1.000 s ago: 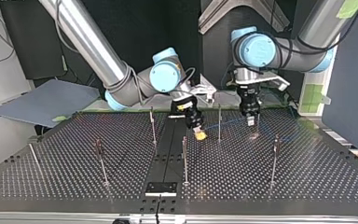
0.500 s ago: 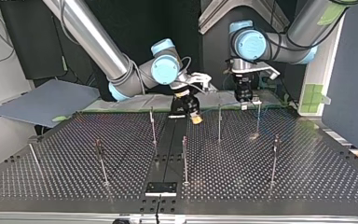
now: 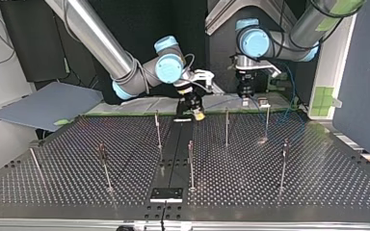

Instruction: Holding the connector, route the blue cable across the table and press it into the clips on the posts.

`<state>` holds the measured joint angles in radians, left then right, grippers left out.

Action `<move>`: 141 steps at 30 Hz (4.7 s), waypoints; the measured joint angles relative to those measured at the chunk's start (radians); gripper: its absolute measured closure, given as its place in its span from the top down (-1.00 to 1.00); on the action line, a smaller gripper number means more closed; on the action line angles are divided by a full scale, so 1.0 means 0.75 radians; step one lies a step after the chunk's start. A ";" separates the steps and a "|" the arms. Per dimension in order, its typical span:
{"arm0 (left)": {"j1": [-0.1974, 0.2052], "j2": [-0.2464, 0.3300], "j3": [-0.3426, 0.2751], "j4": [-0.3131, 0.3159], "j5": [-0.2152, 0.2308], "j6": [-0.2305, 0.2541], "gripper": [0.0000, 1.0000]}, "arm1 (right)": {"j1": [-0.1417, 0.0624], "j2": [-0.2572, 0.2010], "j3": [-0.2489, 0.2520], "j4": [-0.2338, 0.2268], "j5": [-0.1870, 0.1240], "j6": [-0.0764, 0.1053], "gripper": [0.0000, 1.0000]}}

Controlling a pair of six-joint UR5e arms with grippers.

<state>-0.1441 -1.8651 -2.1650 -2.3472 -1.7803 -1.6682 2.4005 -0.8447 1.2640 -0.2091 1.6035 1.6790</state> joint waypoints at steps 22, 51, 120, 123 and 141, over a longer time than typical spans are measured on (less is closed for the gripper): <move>0.021 -0.148 0.094 0.086 0.061 -0.027 -0.98 | -0.058 0.049 0.002 -0.066 -0.021 0.018 -1.00; 0.075 -0.272 0.363 -0.054 0.090 -0.005 -0.98 | -0.147 0.059 -0.021 -0.122 -0.058 0.038 -1.00; -0.201 -0.007 0.147 -0.166 -0.040 -0.066 1.00 | -0.193 0.058 -0.021 -0.099 -0.093 0.045 -1.00; -0.234 -0.032 0.172 -0.166 -0.060 -0.071 1.00 | -0.196 0.057 -0.021 -0.095 -0.094 0.045 -1.00; -0.349 -0.217 0.343 -0.173 -0.104 -0.144 1.00 | -0.208 0.054 -0.021 -0.088 -0.095 0.046 -1.00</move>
<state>-0.4062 -2.0280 -1.9081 -2.4769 -1.8586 -1.7761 2.2449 -0.8046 1.2485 -0.2749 1.5326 1.7137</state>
